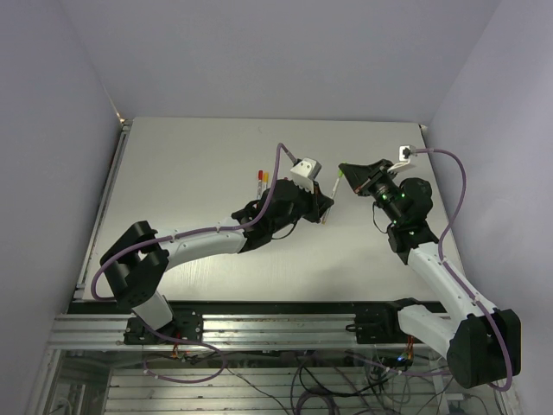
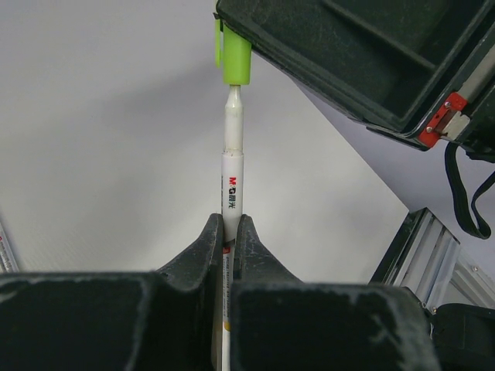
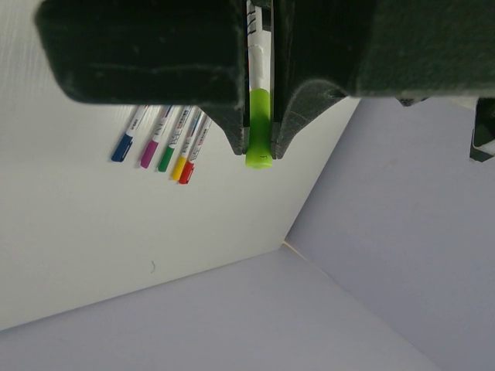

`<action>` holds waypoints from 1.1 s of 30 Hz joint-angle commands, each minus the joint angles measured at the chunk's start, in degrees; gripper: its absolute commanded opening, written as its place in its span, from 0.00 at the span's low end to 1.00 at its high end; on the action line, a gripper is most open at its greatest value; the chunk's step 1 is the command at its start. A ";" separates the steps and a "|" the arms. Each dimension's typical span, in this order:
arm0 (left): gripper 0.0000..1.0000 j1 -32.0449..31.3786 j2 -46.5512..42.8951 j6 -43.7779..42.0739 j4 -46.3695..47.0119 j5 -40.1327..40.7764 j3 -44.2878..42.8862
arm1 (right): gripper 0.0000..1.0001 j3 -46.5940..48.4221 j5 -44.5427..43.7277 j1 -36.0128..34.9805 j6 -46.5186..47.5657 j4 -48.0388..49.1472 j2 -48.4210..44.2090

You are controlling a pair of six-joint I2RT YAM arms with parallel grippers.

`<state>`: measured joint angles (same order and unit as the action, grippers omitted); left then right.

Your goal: Insert the pens into the pen caps

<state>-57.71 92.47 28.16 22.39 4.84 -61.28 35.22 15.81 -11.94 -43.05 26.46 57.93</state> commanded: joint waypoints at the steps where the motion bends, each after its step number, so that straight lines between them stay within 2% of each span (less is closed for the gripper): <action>1: 0.07 0.24 -0.65 0.56 0.99 0.56 -1.07 | 0.00 -0.71 1.79 0.26 0.17 0.29 -0.90; 9: 0.07 0.34 -0.70 0.93 1.84 1.44 -1.04 | 0.00 -1.65 3.46 0.26 0.18 -0.77 -1.36; 22: 0.07 3.27 1.55 4.24 7.83 -2.92 -5.00 | 0.00 -2.86 14.33 -1.30 5.57 -4.40 2.42; 33: 0.07 5.76 3.34 3.40 10.09 -4.08 -10.19 | 0.00 -1.28 13.57 -4.09 12.17 -14.34 4.64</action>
<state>-53.89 96.62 32.82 20.78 -1.23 -64.84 34.54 22.98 -12.78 -32.88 24.10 60.60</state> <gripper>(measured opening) 0.101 0.057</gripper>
